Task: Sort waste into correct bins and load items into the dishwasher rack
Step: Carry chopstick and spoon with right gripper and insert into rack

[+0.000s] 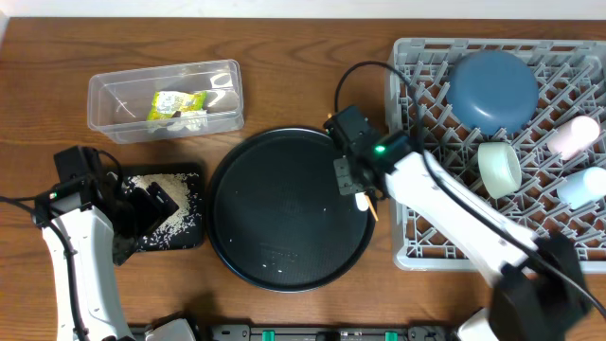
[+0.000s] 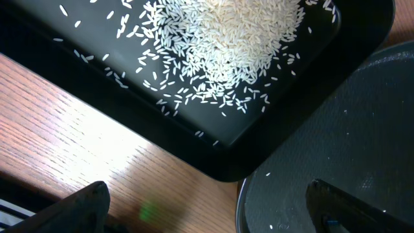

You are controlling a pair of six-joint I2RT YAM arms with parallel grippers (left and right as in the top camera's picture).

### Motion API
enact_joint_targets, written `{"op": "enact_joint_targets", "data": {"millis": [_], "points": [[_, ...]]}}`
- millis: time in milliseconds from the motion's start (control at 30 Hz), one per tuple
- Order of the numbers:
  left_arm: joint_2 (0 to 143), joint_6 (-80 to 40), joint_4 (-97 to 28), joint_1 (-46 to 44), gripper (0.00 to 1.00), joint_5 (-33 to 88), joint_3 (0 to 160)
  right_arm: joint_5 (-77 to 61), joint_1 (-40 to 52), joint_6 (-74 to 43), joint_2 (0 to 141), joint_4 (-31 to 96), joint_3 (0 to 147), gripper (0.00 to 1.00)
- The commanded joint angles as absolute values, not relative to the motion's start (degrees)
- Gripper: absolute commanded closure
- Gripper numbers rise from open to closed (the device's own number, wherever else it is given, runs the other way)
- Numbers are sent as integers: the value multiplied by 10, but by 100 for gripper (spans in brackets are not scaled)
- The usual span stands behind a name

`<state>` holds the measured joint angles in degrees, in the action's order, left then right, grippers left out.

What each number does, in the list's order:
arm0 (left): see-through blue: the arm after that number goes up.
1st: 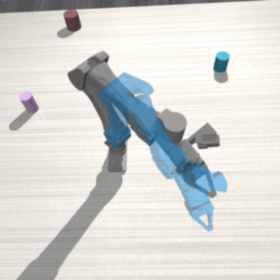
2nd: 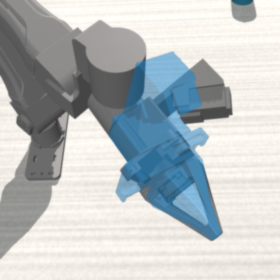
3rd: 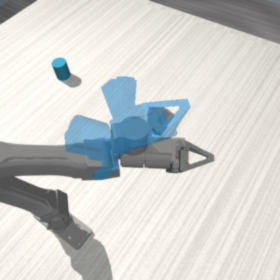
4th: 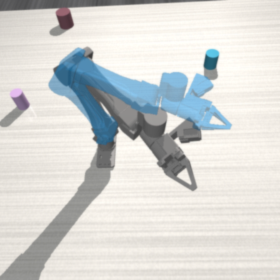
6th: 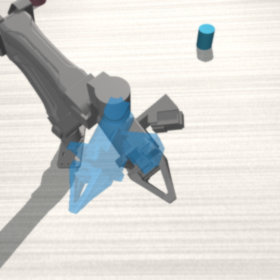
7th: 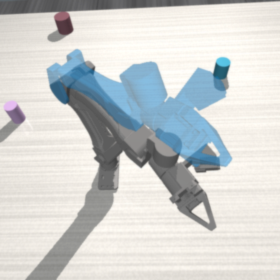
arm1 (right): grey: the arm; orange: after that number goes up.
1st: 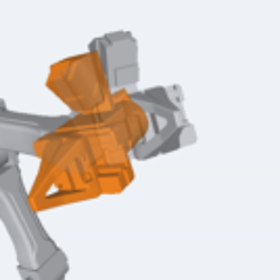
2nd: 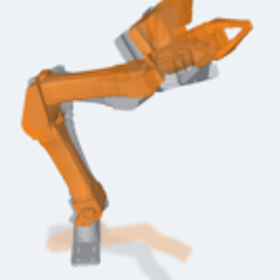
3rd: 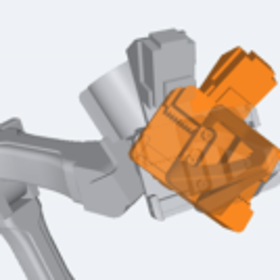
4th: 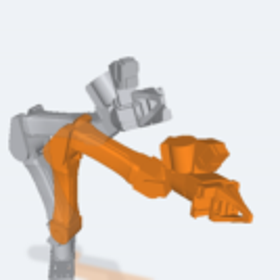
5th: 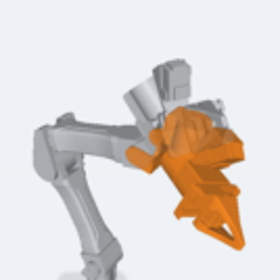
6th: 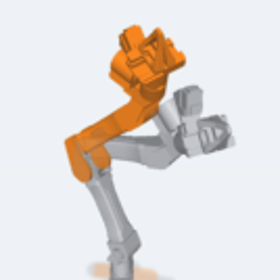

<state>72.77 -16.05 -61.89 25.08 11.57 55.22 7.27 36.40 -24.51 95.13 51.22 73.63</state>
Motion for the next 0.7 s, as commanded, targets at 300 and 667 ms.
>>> {"op": "enact_joint_targets", "data": {"millis": [300,667], "points": [[730,-151,-621,253,2,109,555,93,240,-252,837,565,738,99],[730,-151,-623,253,2,109,555,102,183,-241,840,581,729,99]]}}
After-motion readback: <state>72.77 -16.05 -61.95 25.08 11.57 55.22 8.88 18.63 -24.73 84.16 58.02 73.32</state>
